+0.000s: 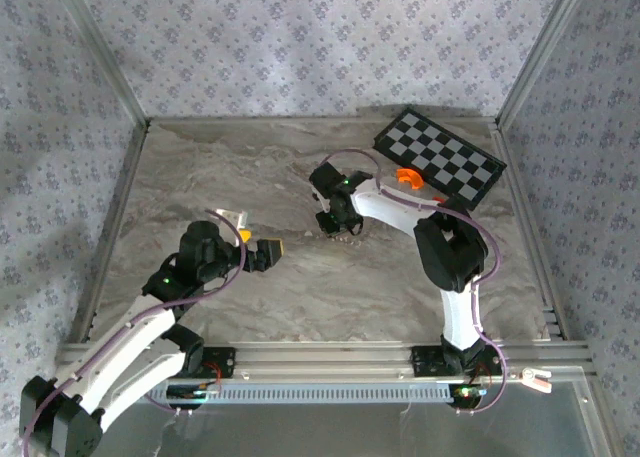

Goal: Put the keys on the keyring

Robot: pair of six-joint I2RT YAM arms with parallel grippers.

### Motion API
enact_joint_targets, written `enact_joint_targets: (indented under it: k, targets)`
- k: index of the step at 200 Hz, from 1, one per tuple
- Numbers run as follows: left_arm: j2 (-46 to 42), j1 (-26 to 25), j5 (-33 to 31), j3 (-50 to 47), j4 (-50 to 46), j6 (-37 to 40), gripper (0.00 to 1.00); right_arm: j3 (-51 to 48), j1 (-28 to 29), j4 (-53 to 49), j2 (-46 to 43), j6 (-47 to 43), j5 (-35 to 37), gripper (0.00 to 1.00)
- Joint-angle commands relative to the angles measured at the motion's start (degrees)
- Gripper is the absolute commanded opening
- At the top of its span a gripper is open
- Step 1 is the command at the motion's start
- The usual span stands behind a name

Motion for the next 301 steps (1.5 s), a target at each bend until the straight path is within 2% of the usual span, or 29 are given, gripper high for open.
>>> enact_joint_targets:
  k: [1,84,128,190,301]
  targets:
    - [-0.9,-0.3,0.4,0.8,0.6,1.0,1.0,-0.7,0.1,-1.5,1.2,-0.1,0.0,0.22]
    - [-1.5,-0.3,0.1,0.5,0.5,0.9,1.0,-1.4,0.2,-0.3,2.2,0.2,-0.4,0.22]
    - [-1.4,-0.3,0.1,0.1,0.9,0.7,1.0,-1.8,0.5,-0.1,1.8,0.6,-0.2,0.28]
    - [-2.0,-0.3,0.0,-0.5,0.8,0.7,1.0,-1.5,1.1,0.2,2.1,0.9,-0.2,0.27]
    - [-2.9,-0.3,-0.2,-0.7,0.5,0.7,1.0,-0.2,2.7,-2.6,3.7,0.9,4.4,0.27]
